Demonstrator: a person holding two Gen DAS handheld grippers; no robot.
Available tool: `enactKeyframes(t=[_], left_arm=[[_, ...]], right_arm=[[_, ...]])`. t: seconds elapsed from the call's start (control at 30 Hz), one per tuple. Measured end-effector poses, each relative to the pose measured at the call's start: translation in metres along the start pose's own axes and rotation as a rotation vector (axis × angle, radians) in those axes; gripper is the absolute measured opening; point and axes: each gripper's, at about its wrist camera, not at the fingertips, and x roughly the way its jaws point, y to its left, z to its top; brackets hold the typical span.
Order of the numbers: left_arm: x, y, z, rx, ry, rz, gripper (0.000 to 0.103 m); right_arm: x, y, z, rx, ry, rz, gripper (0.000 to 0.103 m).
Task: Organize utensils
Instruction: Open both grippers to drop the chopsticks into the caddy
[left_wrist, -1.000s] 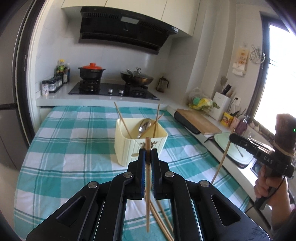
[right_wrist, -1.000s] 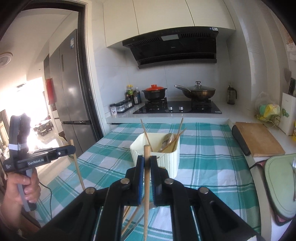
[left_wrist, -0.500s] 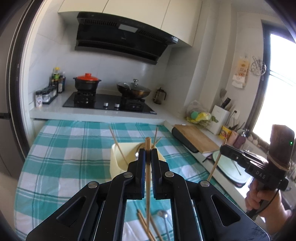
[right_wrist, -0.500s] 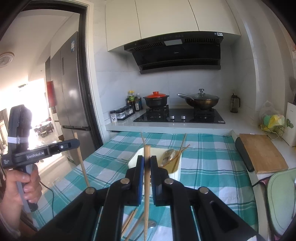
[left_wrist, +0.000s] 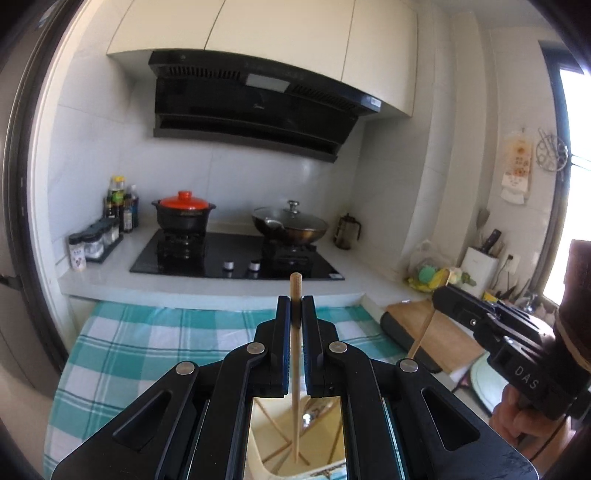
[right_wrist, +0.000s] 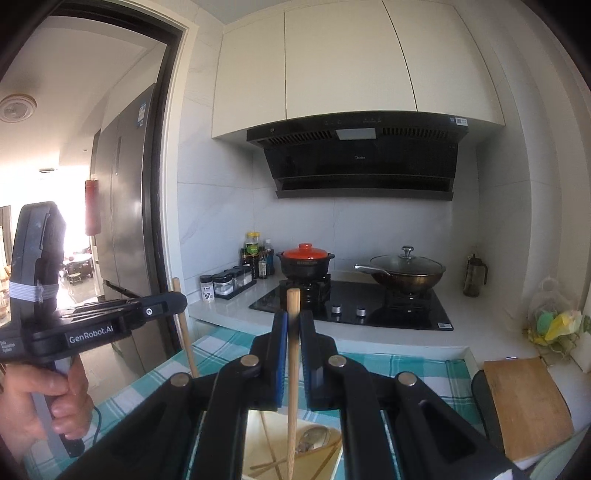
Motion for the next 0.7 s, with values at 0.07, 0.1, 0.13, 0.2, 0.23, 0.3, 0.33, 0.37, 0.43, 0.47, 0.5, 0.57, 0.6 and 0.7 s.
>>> enactKeyframes(t=[0.07, 0.1, 0.13, 0.2, 0.23, 0.3, 0.33, 0.37, 0.43, 0.47, 0.5, 0.57, 0.6, 0.7], left_arm=[[0.022, 0.005, -0.008, -0.007, 0.040, 0.012, 0.003], [0.031, 0.007, -0.012, -0.013, 0.062, 0.015, 0.003], [0.041, 0.010, -0.018, -0.018, 0.086, 0.017, 0.003], [0.058, 0.014, -0.028, -0.025, 0.136, 0.019, 0.003], [0.066, 0.017, -0.035, -0.029, 0.162, 0.018, 0.003], [0.078, 0.019, -0.046, -0.033, 0.204, 0.017, 0.003], [0.082, 0.020, -0.051, -0.033, 0.221, 0.020, 0.003], [0.087, 0.021, -0.056, -0.033, 0.238, 0.021, 0.003], [0.094, 0.020, -0.063, -0.036, 0.263, 0.021, 0.004], [0.097, 0.021, -0.065, -0.039, 0.274, 0.022, 0.004], [0.099, 0.021, -0.067, -0.045, 0.286, 0.022, 0.004], [0.100, 0.023, -0.068, -0.064, 0.302, 0.025, 0.007], [0.100, 0.024, -0.068, -0.072, 0.307, 0.028, 0.018], [0.086, 0.027, -0.062, -0.093, 0.291, 0.053, 0.052]], right_arm=[[0.024, -0.005, -0.010, 0.016, 0.043, 0.016, 0.007], [0.036, -0.008, -0.017, 0.025, 0.074, 0.022, 0.007], [0.047, -0.011, -0.023, 0.035, 0.105, 0.030, 0.007], [0.069, -0.016, -0.036, 0.054, 0.172, 0.039, 0.007], [0.078, -0.018, -0.043, 0.067, 0.205, 0.044, 0.007], [0.092, -0.023, -0.057, 0.095, 0.260, 0.055, 0.007], [0.099, -0.025, -0.063, 0.105, 0.288, 0.061, 0.007], [0.104, -0.027, -0.069, 0.113, 0.308, 0.062, 0.007], [0.113, -0.027, -0.079, 0.123, 0.346, 0.070, 0.007], [0.118, -0.028, -0.082, 0.130, 0.365, 0.076, 0.007], [0.122, -0.029, -0.085, 0.142, 0.379, 0.080, 0.007], [0.128, -0.031, -0.087, 0.174, 0.402, 0.095, 0.009], [0.130, -0.032, -0.087, 0.188, 0.412, 0.099, 0.009], [0.125, -0.035, -0.081, 0.216, 0.405, 0.083, 0.023]])
